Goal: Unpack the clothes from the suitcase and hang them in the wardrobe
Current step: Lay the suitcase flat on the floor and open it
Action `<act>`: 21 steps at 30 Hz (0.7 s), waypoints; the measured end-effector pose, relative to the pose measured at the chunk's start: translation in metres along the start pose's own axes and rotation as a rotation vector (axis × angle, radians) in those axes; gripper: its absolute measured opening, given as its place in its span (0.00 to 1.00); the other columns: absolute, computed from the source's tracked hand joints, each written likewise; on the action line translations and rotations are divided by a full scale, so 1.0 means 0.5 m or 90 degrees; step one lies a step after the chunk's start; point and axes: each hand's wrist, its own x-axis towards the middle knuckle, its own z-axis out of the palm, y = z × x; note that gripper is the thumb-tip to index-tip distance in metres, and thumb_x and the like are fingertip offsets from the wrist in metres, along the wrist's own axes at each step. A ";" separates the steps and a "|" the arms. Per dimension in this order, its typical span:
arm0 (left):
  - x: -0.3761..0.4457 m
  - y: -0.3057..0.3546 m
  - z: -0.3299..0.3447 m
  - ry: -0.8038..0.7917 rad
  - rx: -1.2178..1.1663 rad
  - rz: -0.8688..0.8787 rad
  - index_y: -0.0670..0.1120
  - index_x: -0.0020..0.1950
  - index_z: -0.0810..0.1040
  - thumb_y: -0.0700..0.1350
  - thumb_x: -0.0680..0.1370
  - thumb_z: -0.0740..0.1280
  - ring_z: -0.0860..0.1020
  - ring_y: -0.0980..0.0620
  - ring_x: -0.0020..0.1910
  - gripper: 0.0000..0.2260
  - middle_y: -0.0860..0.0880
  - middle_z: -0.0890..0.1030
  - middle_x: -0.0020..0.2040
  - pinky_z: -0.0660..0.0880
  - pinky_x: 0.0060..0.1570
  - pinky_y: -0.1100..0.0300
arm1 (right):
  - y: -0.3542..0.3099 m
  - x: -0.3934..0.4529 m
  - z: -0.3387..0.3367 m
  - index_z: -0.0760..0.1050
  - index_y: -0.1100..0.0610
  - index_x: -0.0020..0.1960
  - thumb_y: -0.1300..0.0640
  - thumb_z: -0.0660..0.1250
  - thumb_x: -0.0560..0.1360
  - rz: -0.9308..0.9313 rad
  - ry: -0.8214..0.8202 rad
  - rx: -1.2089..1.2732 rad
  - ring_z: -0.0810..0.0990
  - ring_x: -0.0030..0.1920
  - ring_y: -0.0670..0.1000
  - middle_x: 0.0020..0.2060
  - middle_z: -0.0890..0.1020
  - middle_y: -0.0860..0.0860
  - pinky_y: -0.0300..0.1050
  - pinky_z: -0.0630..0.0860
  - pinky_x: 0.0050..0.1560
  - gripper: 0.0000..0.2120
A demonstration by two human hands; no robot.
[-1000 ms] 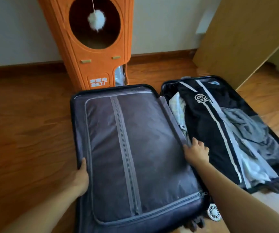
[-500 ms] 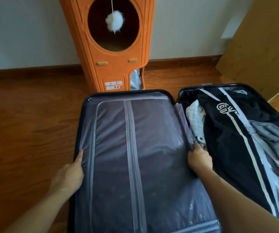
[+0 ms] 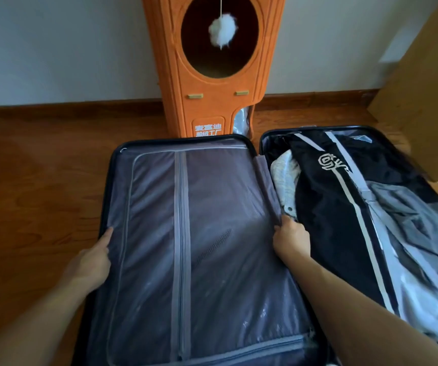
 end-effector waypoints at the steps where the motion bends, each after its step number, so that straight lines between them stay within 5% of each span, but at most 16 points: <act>1: -0.002 0.000 0.001 0.009 -0.007 -0.003 0.66 0.80 0.45 0.45 0.85 0.50 0.78 0.43 0.57 0.28 0.46 0.72 0.74 0.76 0.58 0.52 | -0.001 -0.002 -0.001 0.73 0.61 0.56 0.57 0.61 0.80 -0.001 -0.001 0.000 0.79 0.55 0.66 0.54 0.81 0.63 0.54 0.73 0.53 0.09; 4: -0.003 0.015 0.012 -0.017 0.054 -0.023 0.63 0.82 0.47 0.44 0.84 0.52 0.73 0.40 0.66 0.29 0.42 0.64 0.78 0.73 0.66 0.48 | -0.006 -0.005 -0.006 0.70 0.61 0.58 0.55 0.59 0.82 0.025 -0.039 0.015 0.77 0.58 0.66 0.58 0.79 0.62 0.54 0.72 0.56 0.10; 6: -0.013 0.050 0.012 -0.044 0.104 -0.058 0.60 0.82 0.50 0.45 0.83 0.54 0.61 0.38 0.75 0.29 0.43 0.52 0.81 0.64 0.74 0.45 | -0.014 -0.001 -0.013 0.68 0.61 0.62 0.56 0.59 0.82 0.047 -0.094 -0.002 0.76 0.62 0.65 0.62 0.77 0.62 0.54 0.71 0.58 0.12; 10: -0.063 0.170 -0.021 -0.004 0.174 -0.013 0.59 0.82 0.53 0.46 0.82 0.56 0.52 0.40 0.78 0.29 0.46 0.43 0.81 0.59 0.76 0.46 | -0.027 0.000 -0.077 0.67 0.62 0.70 0.60 0.59 0.80 0.070 -0.213 -0.090 0.74 0.67 0.62 0.68 0.73 0.62 0.51 0.71 0.64 0.19; 17: -0.310 0.284 -0.146 -0.124 0.175 0.136 0.52 0.75 0.70 0.50 0.84 0.54 0.68 0.45 0.71 0.19 0.46 0.68 0.74 0.68 0.70 0.50 | -0.018 -0.111 -0.346 0.75 0.59 0.63 0.57 0.61 0.79 -0.056 -0.427 -0.198 0.78 0.62 0.60 0.63 0.78 0.58 0.46 0.74 0.57 0.14; 21: -0.502 0.296 -0.347 -0.170 0.134 0.144 0.52 0.66 0.77 0.49 0.85 0.53 0.76 0.50 0.61 0.16 0.50 0.77 0.66 0.75 0.60 0.54 | -0.059 -0.203 -0.612 0.76 0.61 0.61 0.56 0.60 0.81 -0.058 -0.475 -0.234 0.76 0.64 0.59 0.61 0.78 0.59 0.43 0.72 0.56 0.14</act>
